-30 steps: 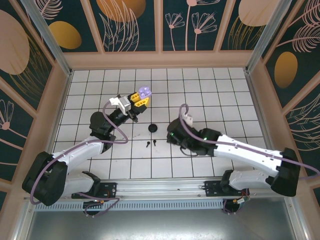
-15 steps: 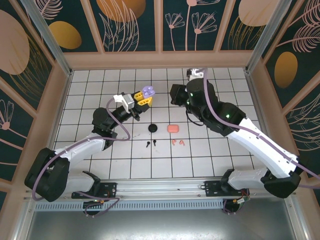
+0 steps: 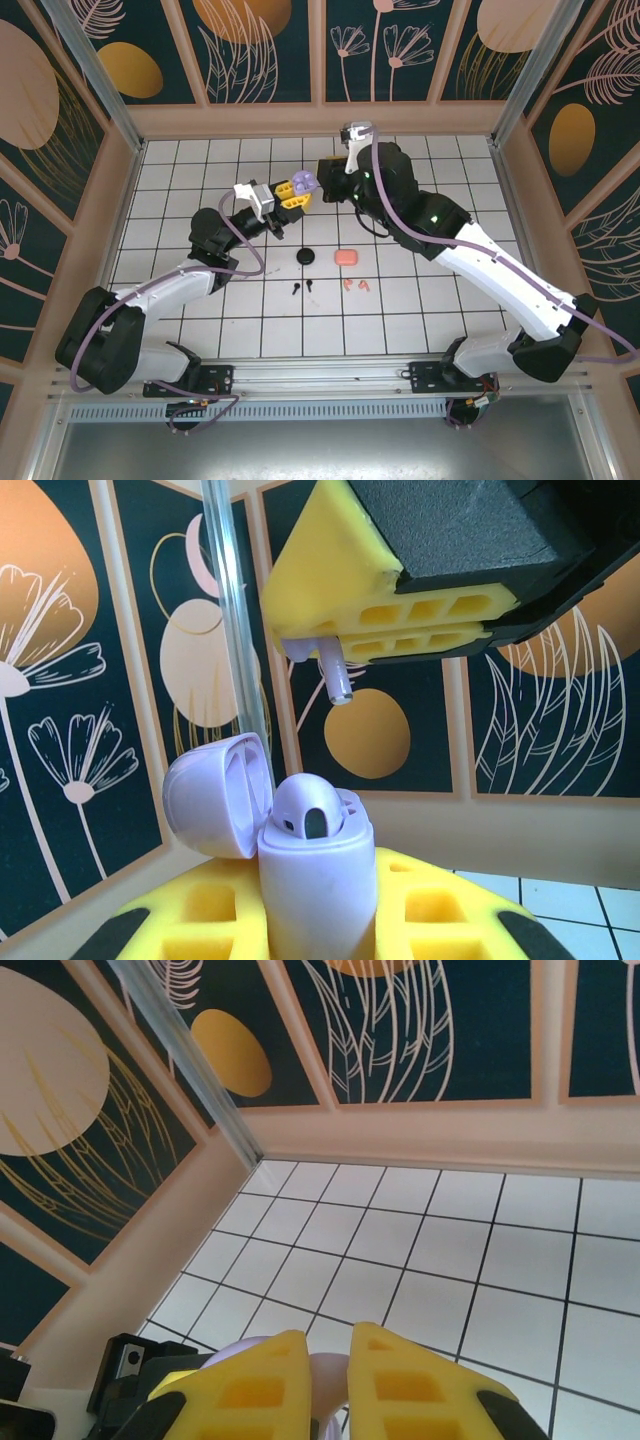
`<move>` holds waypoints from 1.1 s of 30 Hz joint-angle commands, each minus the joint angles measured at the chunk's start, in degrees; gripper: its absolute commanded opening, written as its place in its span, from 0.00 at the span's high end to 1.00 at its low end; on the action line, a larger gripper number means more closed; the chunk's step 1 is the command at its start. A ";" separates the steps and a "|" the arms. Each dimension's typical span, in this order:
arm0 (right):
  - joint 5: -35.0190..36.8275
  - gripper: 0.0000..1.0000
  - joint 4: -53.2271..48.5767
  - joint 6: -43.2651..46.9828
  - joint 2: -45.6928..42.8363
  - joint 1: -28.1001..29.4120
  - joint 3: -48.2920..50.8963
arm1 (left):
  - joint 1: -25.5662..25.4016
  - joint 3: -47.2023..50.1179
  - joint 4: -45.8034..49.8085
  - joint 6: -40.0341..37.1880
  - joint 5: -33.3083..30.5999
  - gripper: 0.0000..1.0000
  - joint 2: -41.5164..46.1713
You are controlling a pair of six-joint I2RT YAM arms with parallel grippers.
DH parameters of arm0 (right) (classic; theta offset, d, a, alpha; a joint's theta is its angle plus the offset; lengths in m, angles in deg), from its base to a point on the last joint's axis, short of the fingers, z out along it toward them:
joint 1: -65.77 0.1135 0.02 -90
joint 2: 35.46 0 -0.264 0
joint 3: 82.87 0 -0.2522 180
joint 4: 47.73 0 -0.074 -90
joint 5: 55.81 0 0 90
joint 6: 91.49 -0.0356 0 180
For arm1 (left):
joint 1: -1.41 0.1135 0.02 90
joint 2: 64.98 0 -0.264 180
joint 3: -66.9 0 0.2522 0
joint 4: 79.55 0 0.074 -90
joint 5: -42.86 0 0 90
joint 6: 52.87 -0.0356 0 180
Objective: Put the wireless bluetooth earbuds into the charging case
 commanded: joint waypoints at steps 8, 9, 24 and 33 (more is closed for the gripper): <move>-2.79 0.88 3.51 2.26 2.16 0.46 -1.36 | -0.41 -2.17 -1.42 1.48 1.69 1.00 -0.77; -2.91 0.88 3.64 2.16 2.35 0.46 -1.32 | -0.41 -2.18 -1.43 1.47 1.69 1.00 -0.70; -3.68 0.90 4.30 0.84 2.19 1.05 1.60 | -0.40 -2.08 -1.42 1.29 1.30 1.00 -0.19; -1.76 0.90 4.61 -0.03 -0.26 1.52 4.70 | -0.41 -2.28 -1.42 1.51 1.16 1.00 -0.13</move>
